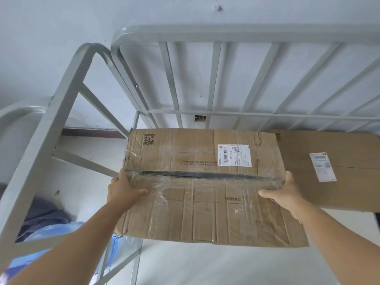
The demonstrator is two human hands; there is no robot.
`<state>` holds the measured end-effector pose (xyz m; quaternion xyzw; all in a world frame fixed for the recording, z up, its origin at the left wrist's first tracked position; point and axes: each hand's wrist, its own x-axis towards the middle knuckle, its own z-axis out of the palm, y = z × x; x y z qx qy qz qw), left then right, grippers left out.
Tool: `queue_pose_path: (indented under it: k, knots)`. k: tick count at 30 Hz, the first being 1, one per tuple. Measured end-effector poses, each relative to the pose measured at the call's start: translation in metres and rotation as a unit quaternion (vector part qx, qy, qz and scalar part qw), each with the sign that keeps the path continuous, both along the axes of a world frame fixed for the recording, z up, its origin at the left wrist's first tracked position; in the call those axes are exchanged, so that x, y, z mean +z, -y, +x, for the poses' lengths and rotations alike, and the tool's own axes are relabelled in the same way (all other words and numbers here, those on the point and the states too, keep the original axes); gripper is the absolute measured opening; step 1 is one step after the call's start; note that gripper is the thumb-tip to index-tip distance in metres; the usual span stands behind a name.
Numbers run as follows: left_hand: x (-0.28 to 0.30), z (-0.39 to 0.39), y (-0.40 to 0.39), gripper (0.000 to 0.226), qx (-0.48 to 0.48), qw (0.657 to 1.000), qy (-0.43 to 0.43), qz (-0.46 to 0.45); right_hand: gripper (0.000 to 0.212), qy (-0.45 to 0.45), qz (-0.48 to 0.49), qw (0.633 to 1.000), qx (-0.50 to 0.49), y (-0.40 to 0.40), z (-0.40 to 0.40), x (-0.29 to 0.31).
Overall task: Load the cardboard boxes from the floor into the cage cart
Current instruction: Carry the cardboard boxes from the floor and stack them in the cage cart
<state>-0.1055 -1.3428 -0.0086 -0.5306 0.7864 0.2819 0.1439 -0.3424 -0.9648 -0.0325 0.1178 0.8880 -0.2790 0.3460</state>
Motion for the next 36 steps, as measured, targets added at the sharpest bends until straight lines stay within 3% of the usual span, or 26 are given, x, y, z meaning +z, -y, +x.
queue_pose_path:
  k: [11, 18, 22, 31, 36]
  knots:
    - [-0.097, -0.045, 0.029, 0.105, 0.0, 1.0, 0.011, -0.002, 0.123, -0.005, 0.021, 1.0, 0.013, 0.032, -0.054, -0.102]
    - [-0.141, -0.066, 0.04, 0.096, 0.001, 1.0, -0.006, 0.0, 0.112, -0.036, -0.007, 0.999, -0.012, 0.041, -0.065, -0.149]
    - [-0.161, -0.069, 0.044, 0.105, -0.005, 1.0, 0.0, -0.004, 0.112, -0.045, -0.008, 0.999, -0.025, 0.043, -0.062, -0.166]
    - [-0.185, -0.084, 0.046, 0.102, -0.011, 1.0, -0.003, -0.028, 0.102, -0.061, -0.003, 0.998, -0.019, 0.049, -0.068, -0.188]
    - [-0.188, -0.093, 0.048, 0.1, -0.014, 0.999, -0.002, -0.029, 0.108, -0.066, 0.011, 0.998, -0.012, 0.05, -0.073, -0.187]
